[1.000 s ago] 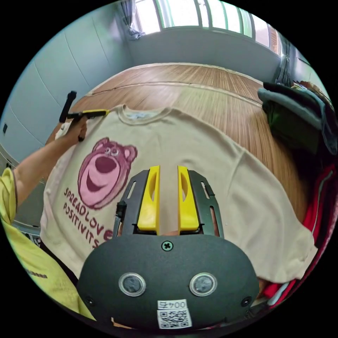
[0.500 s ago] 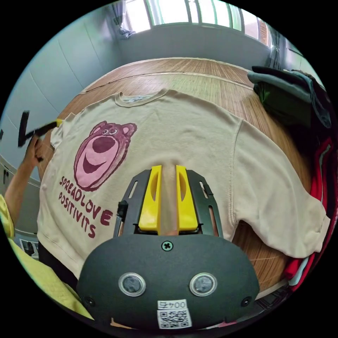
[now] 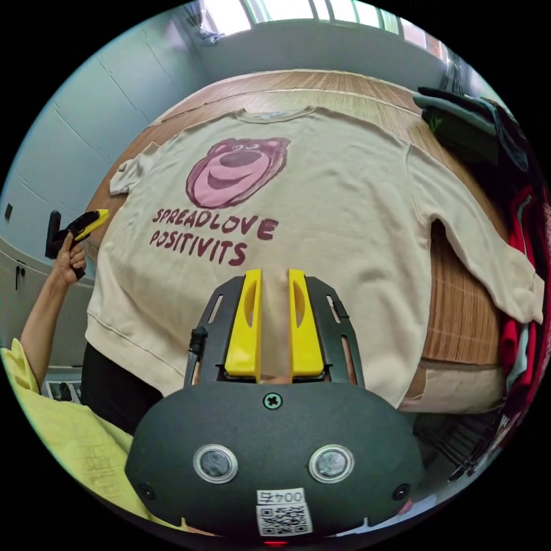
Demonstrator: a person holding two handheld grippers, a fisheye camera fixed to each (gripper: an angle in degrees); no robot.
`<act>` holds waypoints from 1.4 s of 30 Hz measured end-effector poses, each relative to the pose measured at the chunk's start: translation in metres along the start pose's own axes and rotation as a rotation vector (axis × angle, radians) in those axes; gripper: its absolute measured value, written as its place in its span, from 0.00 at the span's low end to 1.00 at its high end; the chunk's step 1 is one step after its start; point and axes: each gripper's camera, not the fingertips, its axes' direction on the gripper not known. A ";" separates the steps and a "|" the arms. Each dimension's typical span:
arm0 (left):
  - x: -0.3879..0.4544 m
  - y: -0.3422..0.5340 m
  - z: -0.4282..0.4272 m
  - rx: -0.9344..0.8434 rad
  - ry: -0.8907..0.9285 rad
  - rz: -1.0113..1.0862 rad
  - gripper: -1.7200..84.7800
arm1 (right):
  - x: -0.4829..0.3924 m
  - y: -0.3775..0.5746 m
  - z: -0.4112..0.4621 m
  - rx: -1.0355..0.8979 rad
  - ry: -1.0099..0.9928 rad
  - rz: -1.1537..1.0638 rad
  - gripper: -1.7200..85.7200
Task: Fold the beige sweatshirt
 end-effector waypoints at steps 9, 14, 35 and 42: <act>0.002 -0.032 0.027 -0.090 -0.055 -0.002 0.09 | -0.004 -0.012 0.005 -0.003 0.044 0.013 0.08; 0.004 -0.026 0.018 -0.059 -0.071 -0.020 0.07 | -0.012 -0.017 0.009 -0.006 0.093 -0.007 0.08; 0.026 0.008 0.009 -0.049 -0.162 0.027 0.06 | -0.005 -0.024 0.006 -0.009 0.069 0.011 0.08; 0.083 0.031 -0.021 0.028 -0.265 0.121 0.11 | -0.005 -0.023 0.004 -0.008 0.073 0.012 0.08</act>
